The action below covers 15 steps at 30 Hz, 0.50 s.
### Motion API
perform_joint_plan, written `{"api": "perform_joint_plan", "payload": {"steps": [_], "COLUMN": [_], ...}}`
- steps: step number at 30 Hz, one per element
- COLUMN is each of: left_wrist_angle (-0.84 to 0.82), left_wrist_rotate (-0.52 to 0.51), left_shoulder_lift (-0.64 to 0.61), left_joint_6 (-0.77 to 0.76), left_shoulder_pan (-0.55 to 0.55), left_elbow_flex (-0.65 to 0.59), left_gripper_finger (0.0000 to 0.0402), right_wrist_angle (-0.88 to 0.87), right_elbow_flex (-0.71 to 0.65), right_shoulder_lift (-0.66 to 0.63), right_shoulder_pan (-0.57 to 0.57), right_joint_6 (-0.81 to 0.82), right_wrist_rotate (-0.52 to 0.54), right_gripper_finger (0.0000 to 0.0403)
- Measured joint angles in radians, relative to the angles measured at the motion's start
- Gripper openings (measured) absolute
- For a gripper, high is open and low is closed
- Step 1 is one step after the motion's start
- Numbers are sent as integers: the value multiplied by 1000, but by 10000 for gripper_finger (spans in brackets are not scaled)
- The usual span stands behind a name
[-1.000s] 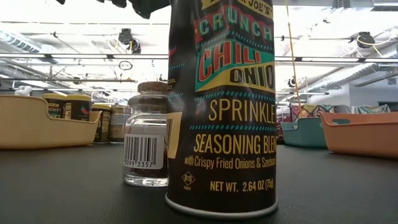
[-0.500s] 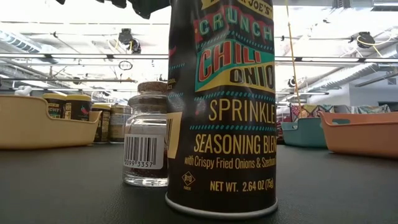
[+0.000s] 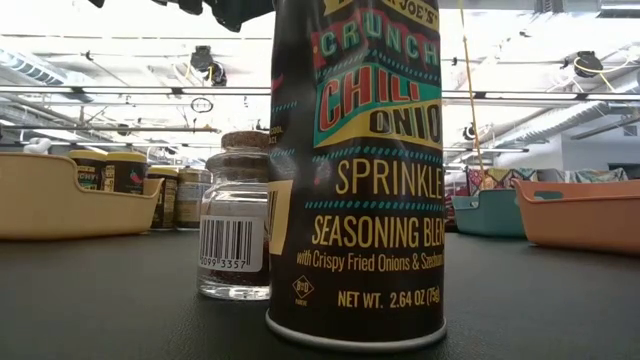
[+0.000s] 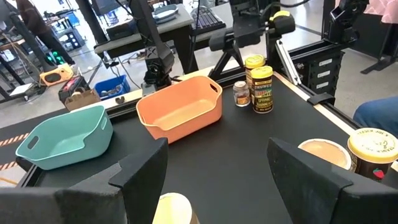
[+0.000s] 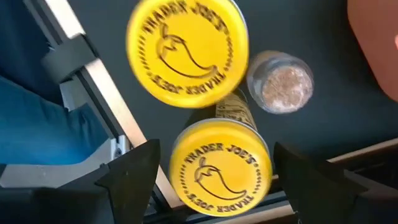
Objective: Sort spices by type
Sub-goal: Put the yellow seasoning can into the yellow bin
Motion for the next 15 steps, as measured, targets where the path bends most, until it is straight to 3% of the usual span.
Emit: {"api": "perform_joint_plan", "payload": {"steps": [15], "left_wrist_angle": [3], "left_wrist_rotate": [0], "left_shoulder_lift": [0], "left_joint_6": [-2], "left_shoulder_pan": [0], "left_elbow_flex": [0], "left_gripper_finger": [276], "right_wrist_angle": [-6], "right_elbow_flex": [-15], "right_shoulder_lift": [0], "right_shoulder_pan": [0], "right_joint_6": [7], "right_wrist_rotate": [-23], "right_gripper_finger": [306]}}
